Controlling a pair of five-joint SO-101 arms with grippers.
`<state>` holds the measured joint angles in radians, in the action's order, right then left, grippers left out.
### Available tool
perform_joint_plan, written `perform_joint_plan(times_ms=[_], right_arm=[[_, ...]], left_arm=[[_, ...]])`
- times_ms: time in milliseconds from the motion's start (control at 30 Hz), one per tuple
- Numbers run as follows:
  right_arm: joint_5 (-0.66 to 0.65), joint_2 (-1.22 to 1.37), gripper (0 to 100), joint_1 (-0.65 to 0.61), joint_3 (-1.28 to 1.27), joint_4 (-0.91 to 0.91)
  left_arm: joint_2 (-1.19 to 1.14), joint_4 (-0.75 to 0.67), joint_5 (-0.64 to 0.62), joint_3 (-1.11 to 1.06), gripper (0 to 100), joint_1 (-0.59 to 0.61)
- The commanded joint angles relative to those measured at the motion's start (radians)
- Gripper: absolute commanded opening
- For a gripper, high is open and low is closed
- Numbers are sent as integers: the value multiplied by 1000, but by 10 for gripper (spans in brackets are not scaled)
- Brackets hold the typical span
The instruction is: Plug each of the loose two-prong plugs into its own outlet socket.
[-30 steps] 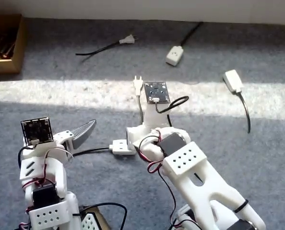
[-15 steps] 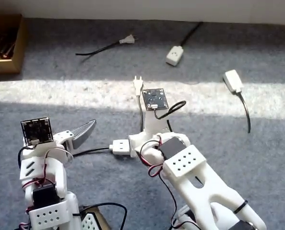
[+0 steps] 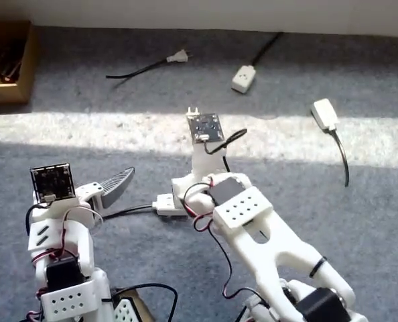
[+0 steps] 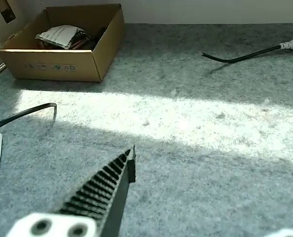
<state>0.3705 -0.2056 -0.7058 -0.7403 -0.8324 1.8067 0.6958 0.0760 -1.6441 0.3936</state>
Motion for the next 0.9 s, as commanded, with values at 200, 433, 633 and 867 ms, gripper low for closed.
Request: perform_joint_plan(times_ms=[200,433,633,867], right_arm=[[-5,-35,5,-16,-62,-47],[-77,-171,6,-16,-153,-47],[-124,-185,54,-12,-170,-48],[-132,-193,391,-18,-87,-134]], left_arm=[[10,-12,-5,8,536,8],[10,-12,-3,8,536,8],[10,-12,-3,8,536,8],[10,-12,-3,8,536,8]])
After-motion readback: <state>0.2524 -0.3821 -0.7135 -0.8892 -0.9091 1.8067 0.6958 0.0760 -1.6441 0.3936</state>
